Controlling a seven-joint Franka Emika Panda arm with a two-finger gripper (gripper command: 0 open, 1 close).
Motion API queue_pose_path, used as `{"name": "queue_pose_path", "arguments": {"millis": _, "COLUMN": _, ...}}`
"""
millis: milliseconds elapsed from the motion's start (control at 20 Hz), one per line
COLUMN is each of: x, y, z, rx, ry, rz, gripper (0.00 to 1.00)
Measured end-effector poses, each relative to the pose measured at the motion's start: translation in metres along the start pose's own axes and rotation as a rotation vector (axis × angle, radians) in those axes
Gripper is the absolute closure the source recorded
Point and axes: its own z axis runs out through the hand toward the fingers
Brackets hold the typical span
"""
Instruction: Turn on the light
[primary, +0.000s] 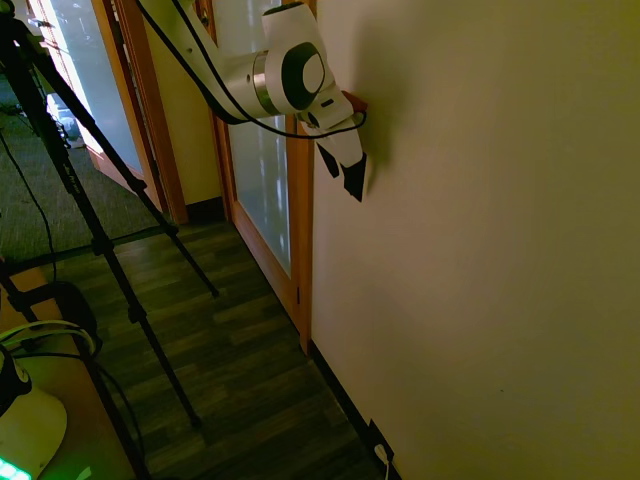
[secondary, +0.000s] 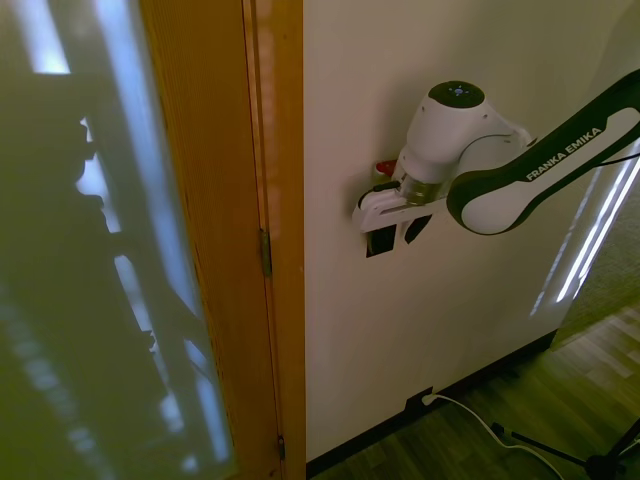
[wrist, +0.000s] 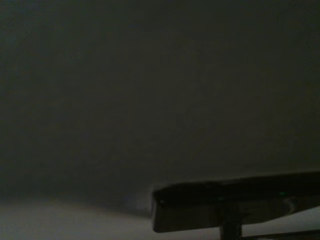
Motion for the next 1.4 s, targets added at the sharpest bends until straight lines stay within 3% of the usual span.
{"name": "queue_pose_path", "arguments": {"millis": 1400, "x": -0.001, "y": -0.011, "z": -0.007, "rx": -0.006, "ry": 0.035, "rz": 0.015, "gripper": 1.00}}
